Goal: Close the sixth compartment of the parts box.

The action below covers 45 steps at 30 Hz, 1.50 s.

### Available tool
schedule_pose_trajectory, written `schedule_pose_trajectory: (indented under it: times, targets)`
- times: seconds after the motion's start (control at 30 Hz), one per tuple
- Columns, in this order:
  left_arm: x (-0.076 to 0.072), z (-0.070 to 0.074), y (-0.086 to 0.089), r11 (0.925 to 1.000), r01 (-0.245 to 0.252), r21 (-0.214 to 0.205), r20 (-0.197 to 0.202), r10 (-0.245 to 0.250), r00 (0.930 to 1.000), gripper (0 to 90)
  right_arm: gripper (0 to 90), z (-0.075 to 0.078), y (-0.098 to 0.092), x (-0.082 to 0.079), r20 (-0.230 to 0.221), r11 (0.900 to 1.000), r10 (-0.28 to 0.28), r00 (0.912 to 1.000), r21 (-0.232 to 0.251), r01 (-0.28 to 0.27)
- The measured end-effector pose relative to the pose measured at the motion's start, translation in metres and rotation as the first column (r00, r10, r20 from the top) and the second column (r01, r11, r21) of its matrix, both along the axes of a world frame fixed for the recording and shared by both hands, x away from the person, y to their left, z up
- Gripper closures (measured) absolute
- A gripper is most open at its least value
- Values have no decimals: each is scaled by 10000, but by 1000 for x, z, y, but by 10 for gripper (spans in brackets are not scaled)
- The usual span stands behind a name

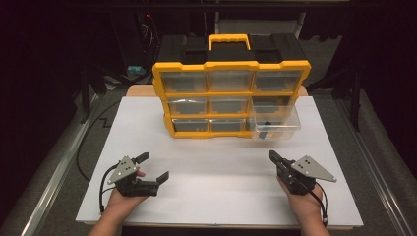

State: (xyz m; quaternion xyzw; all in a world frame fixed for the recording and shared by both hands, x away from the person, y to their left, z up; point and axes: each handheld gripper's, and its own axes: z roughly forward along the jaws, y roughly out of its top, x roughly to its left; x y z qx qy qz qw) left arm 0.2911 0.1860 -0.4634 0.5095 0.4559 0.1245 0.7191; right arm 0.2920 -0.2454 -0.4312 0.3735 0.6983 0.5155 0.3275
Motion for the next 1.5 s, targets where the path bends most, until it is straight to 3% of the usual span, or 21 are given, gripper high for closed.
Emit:
schedule_pose_trajectory:
  times: [0.63, 1.5]
  targets:
    - [0, 1, 1, 10000, 31, -61, 31, -30, 10000, 1, 900, 28, 7, 9, 477, 9995, -262, 9985, 207, 252]
    - [-2, 3, -1, 9999, 133, 11, 85, -133, 9999, 2, 900, 50, 7, 17, 929, 9964, -723, 9931, 500, 678]
